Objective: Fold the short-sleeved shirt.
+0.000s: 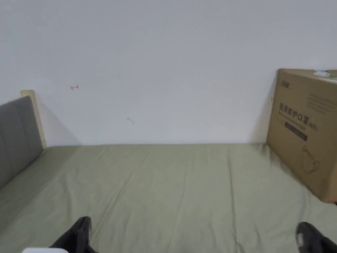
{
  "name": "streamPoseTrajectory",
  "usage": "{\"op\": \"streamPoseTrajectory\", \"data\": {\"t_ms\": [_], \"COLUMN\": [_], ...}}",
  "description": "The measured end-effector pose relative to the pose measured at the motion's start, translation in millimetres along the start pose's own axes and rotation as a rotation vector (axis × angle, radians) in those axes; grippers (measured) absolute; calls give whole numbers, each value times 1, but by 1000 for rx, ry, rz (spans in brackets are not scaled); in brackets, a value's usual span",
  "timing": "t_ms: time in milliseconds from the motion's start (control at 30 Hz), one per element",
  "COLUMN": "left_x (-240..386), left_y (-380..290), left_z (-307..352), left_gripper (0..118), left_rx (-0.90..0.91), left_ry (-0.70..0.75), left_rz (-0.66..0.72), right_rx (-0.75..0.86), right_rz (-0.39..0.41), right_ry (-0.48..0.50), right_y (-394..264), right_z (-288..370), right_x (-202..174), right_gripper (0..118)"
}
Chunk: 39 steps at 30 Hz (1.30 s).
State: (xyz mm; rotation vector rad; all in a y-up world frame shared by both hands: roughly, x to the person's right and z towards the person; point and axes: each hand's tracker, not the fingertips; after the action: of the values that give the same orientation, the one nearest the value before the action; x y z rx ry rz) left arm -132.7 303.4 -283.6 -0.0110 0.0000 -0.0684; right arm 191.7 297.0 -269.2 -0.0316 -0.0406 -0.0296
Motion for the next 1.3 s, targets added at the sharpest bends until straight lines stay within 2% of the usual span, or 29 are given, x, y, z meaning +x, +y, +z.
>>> {"op": "streamPoseTrajectory", "data": {"t_ms": [100, 133, 167, 200, 267, 300, 367, 433, 500, 533, 567, 633, 667, 700, 767, 833, 900, 967, 1033, 1100, 1133, 1167, 1200, 1233, 1267, 1300], "left_x": [-16, -20, -25, -31, -46, -55, -73, -88, -100, -103, -106, -111, -110, -108, -102, -85, -59, -33, -11, -2, -5, -10, -16, -22, -23, -18], "left_y": [-10, -17, -26, -37, -62, -75, -106, -137, -168, -184, -199, -230, -241, -253, -272, -291, -305, -301, -303, -299, -298, -298, -299, -309, -311, -299], "left_z": [-16, -21, -27, -35, -54, -65, -86, -108, -131, -141, -151, -173, -180, -188, -205, -219, -232, -240, -249, -245, -245, -244, -242, -238, -234, -232], "left_gripper": [2, 2, 2, 2, 2, 3, 3, 3, 7, 16, 40, 101, 118, 114, 116, 118, 118, 118, 118, 116, 105, 59, 24, 24, 24, 23], "left_rx": [-170, -238, -290, -351, -486, -552, -645, -720, -790, -817, -853, -916, -935, -951, -944, -1024, -1081, -1033, -1095, -1075, -1071, -1082, -1118, -1164, -1114, -1095], "left_ry": [-152, -181, -203, -234, -292, -311, -326, -376, -452, -512, -540, -626, -662, -710, -775, -852, -964, -1081, -1055, -1034, -987, -922, -815, -715, -811, -811], "left_rz": [30, 52, 83, 133, 269, 350, 516, 632, 715, 779, 832, 961, 1006, 1052, 1151, 1212, 1201, 1173, 1167, 1162, 1133, 1077, 987, 906, 1071, 1132], "right_rx": [-457, -631, -759, -850, -927, -962, -1046, -1098, -1177, -1139, -1118, -1110, -1107, -1103, -1104, -1095, -1070, -1051, -1042, -1038, -1037, -1036, -1036, -1037, -1036, -1043], "right_rz": [-92, -109, -131, -185, -420, -513, -560, -547, -513, -556, -540, -485, -463, -441, -409, -367, -311, -291, -295, -323, -339, -353, -360, -368, -377, -341], "right_ry": [289, 343, 357, 389, 557, 567, 464, 384, 439, 479, 470, 490, 492, 494, 492, 495, 509, 514, 507, 491, 482, 475, 466, 462, 459, 422], "right_y": [-38, -58, -81, -106, -147, -166, -196, -218, -235, -236, -234, -232, -232, -229, -228, -226, -227, -228, -229, -230, -230, -230, -230, -227, -223, -219], "right_z": [-55, -79, -101, -121, -152, -166, -193, -207, -217, -215, -209, -210, -211, -207, -208, -207, -204, -201, -198, -198, -197, -196, -195, -194, -193, -191], "right_x": [-6, -10, -11, -10, 2, 6, 13, 22, 29, 32, 32, 29, 28, 24, 20, 15, 12, 11, 11, 12, 13, 13, 12, 11, 9, 4], "right_gripper": [0, 0, 0, 0, 0, 0, 0, 0, 0, 0, 0, 0, 0, 0, 0, 0, 0, 0, 0, 0, 0, 0, 0, 0, 0, 0]}}
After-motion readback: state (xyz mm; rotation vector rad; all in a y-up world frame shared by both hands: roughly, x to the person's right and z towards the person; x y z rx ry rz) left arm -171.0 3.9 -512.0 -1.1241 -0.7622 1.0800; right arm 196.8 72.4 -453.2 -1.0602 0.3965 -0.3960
